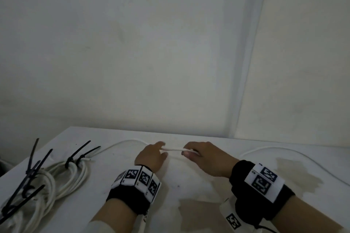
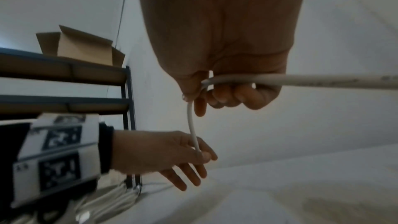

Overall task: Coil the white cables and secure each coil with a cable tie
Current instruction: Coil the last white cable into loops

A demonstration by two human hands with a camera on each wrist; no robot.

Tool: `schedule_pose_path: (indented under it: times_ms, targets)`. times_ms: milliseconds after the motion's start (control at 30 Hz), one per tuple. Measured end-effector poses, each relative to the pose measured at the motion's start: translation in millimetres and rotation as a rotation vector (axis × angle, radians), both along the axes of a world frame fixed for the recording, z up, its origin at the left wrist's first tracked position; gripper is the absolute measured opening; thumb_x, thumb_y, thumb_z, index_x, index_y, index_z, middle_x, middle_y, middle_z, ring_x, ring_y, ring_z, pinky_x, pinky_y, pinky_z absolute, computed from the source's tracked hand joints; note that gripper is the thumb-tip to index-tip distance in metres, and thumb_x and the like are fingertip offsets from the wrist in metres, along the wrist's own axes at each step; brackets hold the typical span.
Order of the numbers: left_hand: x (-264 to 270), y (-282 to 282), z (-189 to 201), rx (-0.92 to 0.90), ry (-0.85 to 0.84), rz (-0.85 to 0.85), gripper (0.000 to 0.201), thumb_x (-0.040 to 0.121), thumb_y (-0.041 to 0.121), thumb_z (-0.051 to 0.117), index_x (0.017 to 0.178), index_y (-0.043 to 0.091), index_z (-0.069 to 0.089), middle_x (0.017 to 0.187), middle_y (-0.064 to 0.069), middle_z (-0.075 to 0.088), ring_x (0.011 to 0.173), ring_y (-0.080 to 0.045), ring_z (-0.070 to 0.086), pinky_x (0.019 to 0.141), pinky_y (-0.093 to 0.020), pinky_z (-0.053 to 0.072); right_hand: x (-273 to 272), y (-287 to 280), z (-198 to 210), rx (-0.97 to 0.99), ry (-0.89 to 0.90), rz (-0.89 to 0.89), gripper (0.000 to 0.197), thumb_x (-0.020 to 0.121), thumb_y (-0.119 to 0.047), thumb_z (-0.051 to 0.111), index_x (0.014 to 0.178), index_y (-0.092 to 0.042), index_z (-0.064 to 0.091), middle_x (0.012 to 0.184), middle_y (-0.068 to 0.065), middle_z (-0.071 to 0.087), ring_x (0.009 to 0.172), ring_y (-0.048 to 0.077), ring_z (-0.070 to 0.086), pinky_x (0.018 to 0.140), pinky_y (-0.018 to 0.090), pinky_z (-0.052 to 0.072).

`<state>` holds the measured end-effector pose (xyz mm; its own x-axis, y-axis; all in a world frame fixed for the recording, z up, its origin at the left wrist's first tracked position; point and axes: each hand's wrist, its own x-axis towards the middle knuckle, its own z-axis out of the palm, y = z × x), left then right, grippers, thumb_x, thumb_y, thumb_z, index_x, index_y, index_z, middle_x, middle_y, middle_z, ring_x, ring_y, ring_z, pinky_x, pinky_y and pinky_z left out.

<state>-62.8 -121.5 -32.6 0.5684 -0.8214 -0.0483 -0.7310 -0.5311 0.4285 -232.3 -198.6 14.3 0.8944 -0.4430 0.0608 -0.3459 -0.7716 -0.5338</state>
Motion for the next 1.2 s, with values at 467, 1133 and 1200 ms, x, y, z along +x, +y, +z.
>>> schedule_pose_path:
  times_ms: [467, 1133, 1200]
  targets:
    - [-16, -9, -1, -0.078, -0.127, 0.062, 0.027, 0.098, 0.032, 0.035, 0.104, 0.015, 0.054, 0.095, -0.01, 0.05, 0.101, -0.032, 0.054, 0.079, -0.035, 0.045, -94, -24, 55, -0.059, -0.631, -0.409, 0.021, 0.093, -0.02, 0.05, 0.079, -0.009, 0.06, 0.059, 0.007, 0.045, 0.052, 0.011, 0.035, 0.05, 0.021, 0.027]
    - [-82, 72, 65, -0.679, -0.033, -0.075, 0.026, 0.098, 0.029, 0.037, 0.081, 0.023, 0.056, 0.06, 0.001, 0.052, 0.059, -0.015, 0.054, 0.056, -0.027, 0.038, -129, -38, 10, -0.406, 0.216, -0.574, 0.06, 0.094, -0.05, 0.036, 0.143, -0.023, 0.017, 0.134, 0.003, 0.044, 0.121, 0.025, 0.043, 0.102, 0.041, 0.028]
    - [-93, 75, 71, -0.772, 0.052, -0.081, 0.027, 0.097, 0.027, 0.037, 0.075, 0.029, 0.052, 0.052, 0.001, 0.043, 0.047, -0.008, 0.043, 0.053, -0.022, 0.036, -123, -29, 10, -0.268, -0.053, -0.514, 0.058, 0.093, -0.047, 0.042, 0.141, -0.021, 0.023, 0.122, 0.002, 0.052, 0.114, 0.024, 0.05, 0.1, 0.039, 0.032]
